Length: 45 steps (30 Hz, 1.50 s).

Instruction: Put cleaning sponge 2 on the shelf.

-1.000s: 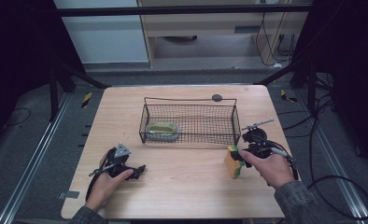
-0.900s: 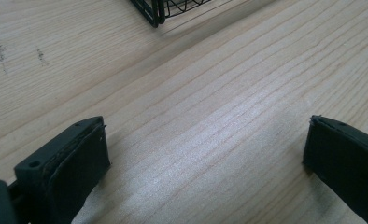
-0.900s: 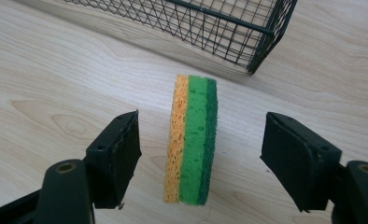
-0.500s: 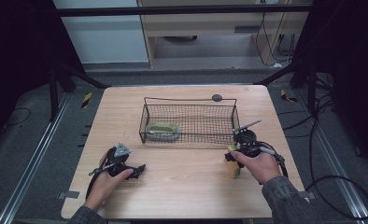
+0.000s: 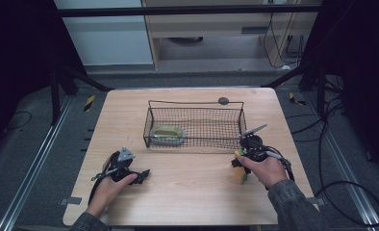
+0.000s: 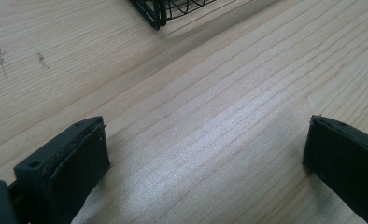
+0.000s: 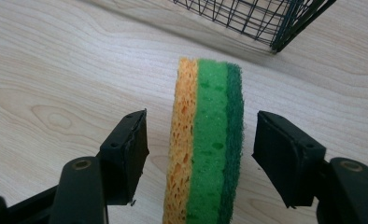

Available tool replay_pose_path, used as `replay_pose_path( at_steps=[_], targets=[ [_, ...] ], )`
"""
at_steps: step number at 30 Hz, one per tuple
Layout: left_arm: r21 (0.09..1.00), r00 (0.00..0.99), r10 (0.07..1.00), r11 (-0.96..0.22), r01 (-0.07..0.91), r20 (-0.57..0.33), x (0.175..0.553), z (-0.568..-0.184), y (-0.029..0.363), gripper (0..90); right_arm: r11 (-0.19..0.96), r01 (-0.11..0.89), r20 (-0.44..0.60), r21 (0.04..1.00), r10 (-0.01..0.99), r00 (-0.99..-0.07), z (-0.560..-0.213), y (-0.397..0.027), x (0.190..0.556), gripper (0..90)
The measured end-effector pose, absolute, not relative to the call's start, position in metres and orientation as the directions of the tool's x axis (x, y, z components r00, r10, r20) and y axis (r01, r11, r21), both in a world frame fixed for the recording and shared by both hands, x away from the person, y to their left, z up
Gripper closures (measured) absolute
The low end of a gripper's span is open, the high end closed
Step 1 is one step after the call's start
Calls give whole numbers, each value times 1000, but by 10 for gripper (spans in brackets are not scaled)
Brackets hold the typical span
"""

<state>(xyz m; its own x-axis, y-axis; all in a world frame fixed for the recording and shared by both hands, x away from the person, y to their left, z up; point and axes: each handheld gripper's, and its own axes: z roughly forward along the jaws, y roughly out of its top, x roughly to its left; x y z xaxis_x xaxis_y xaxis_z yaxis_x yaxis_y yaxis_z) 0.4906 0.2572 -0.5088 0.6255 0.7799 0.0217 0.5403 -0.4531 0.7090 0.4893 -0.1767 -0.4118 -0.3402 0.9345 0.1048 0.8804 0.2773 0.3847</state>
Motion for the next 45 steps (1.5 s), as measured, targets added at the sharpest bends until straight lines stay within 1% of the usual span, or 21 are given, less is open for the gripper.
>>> replay_pose_path(
  at_steps=[5, 9, 10, 11, 12, 14, 15, 24, 32, 39, 45],
  targets=[
    [709, 625, 780, -453, 540, 22, 491, -509, 257, 0, 284, 882, 97, 377, 934, -343, -413, -177, 489, 386],
    [709, 626, 780, -454, 540, 22, 491, -509, 257, 0, 295, 884, 91, 362, 933, -349, -415, -175, 489, 432],
    [709, 626, 780, -454, 540, 22, 491, -509, 257, 0, 304, 882, 92, 361, 929, -358, -417, -174, 489, 461],
    [709, 626, 780, -453, 540, 22, 491, -509, 257, 0, 304, 882, 92, 361, 929, -358, -417, -174, 489, 461],
    [709, 627, 779, -454, 539, 22, 491, -509, 257, 0, 307, 883, 97, 354, 927, -361, -418, -174, 489, 536],
    [709, 628, 778, -455, 539, 22, 491, -509, 258, 0, 304, 883, 98, 357, 928, -359, -417, -175, 489, 610],
    [709, 628, 778, -455, 539, 22, 491, -509, 258, 0, 303, 882, 99, 361, 928, -360, -416, -176, 488, 631],
    [709, 629, 777, -456, 538, 22, 491, -509, 258, 0, 279, 869, 106, 410, 931, -349, -400, -189, 486, 640],
    [709, 629, 777, -456, 538, 22, 491, -509, 258, 0, 269, 863, 79, 429, 940, -332, -382, -210, 484, 640],
    [712, 625, 780, -447, 541, 15, 491, -509, 257, 0, 258, 854, 59, 451, 947, -317, -367, -226, 491, 640],
    [712, 627, 779, -450, 539, 19, 491, -509, 257, 0, 262, 837, 50, 479, 945, -325, -353, -235, 502, 638]
  ],
)
